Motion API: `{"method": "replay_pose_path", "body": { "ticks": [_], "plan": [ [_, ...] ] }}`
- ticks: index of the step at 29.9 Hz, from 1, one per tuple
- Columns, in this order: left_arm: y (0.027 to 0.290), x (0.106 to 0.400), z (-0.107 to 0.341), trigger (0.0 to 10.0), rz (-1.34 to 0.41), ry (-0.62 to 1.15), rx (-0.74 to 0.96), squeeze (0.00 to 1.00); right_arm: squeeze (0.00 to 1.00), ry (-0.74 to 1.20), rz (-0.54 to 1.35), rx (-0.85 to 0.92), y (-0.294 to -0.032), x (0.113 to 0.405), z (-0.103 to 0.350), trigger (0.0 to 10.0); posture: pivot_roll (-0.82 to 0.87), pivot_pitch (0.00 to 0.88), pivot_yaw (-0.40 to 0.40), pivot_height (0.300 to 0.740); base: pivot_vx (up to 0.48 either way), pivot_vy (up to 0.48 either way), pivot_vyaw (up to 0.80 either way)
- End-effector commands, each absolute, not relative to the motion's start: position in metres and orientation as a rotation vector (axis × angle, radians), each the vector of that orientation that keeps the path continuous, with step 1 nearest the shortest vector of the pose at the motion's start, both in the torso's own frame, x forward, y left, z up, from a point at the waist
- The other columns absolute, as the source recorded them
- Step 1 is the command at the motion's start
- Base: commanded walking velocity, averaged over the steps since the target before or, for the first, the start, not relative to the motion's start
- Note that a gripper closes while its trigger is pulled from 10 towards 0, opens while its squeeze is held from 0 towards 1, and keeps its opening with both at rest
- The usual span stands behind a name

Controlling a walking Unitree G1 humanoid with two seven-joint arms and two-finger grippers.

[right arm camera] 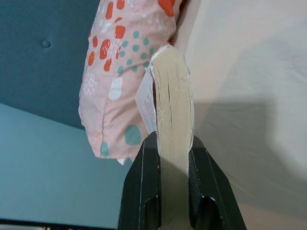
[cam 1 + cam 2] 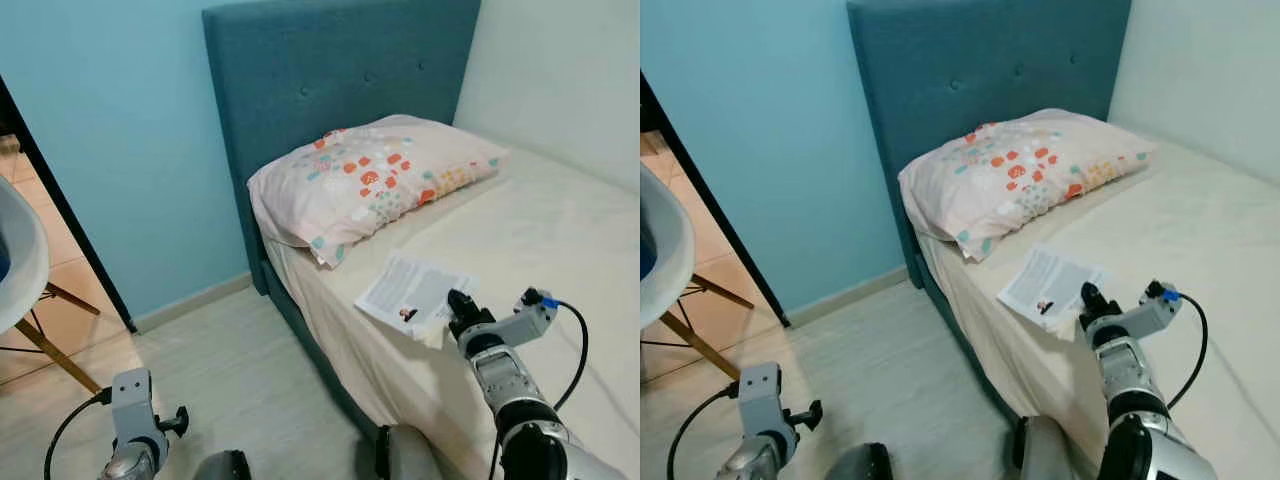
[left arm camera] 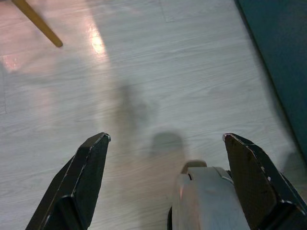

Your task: Clean up the room

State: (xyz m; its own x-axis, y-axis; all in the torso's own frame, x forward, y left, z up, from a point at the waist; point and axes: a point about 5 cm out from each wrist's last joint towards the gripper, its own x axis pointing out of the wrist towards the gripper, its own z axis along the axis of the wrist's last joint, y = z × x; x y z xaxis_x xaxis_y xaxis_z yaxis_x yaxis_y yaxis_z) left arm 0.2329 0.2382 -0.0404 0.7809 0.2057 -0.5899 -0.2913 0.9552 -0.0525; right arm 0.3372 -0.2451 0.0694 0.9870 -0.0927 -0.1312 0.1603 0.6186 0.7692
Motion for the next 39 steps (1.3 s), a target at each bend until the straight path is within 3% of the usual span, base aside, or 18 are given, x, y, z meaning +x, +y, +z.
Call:
{"method": "replay_pose_path", "body": {
  "ticks": [1, 5, 9, 14, 15, 27, 39],
  "plan": [
    [0.240, 0.228, -0.043, 10.0, 0.269, 0.635, -0.133, 0.00, 0.00, 0.072, -0.153, 0.921, -0.240, 0.340, 0.070, 10.0, -0.04, 0.000, 0.004, 0.520, 0.000, 0.000, 0.00],
    [0.242, 0.224, -0.044, 10.0, 0.259, 0.628, -0.122, 0.00, 0.00, 0.124, -0.184, 0.937, -0.233, 0.340, 0.064, 10.0, -0.01, 0.008, 0.005, 0.520, 0.000, 0.000, 0.00],
    [0.250, 0.211, -0.049, 10.0, 0.257, 0.639, -0.100, 0.00, 0.00, 0.217, -0.236, 0.914, -0.221, 0.335, 0.050, 10.0, 0.02, 0.088, 0.032, 0.520, 0.000, 0.000, 0.00],
    [0.254, 0.200, -0.052, 10.0, 0.245, 0.646, -0.081, 0.00, 0.00, 0.231, -0.288, 0.898, -0.223, 0.332, 0.046, 10.0, 0.03, 0.122, 0.045, 0.520, 0.000, 0.000, 0.00],
    [0.257, 0.194, -0.054, 10.0, 0.242, 0.649, -0.073, 0.00, 0.00, 0.216, -0.301, 0.910, -0.225, 0.332, 0.047, 10.0, 0.06, 0.167, 0.061, 0.520, 0.000, 0.000, 0.00],
    [0.278, 0.183, -0.045, 10.0, 0.206, 0.602, -0.016, 0.00, 0.00, 0.023, -0.281, 1.115, -0.226, 0.349, 0.072, 10.0, 0.13, 0.267, 0.123, 0.520, 0.000, 0.000, 0.00],
    [0.288, 0.180, -0.036, 10.0, 0.194, 0.549, 0.000, 0.00, 0.00, -0.065, -0.168, 1.084, -0.214, 0.374, 0.113, 10.0, 0.16, 0.306, 0.133, 0.520, 0.000, 0.000, 0.00]
  ]
}}
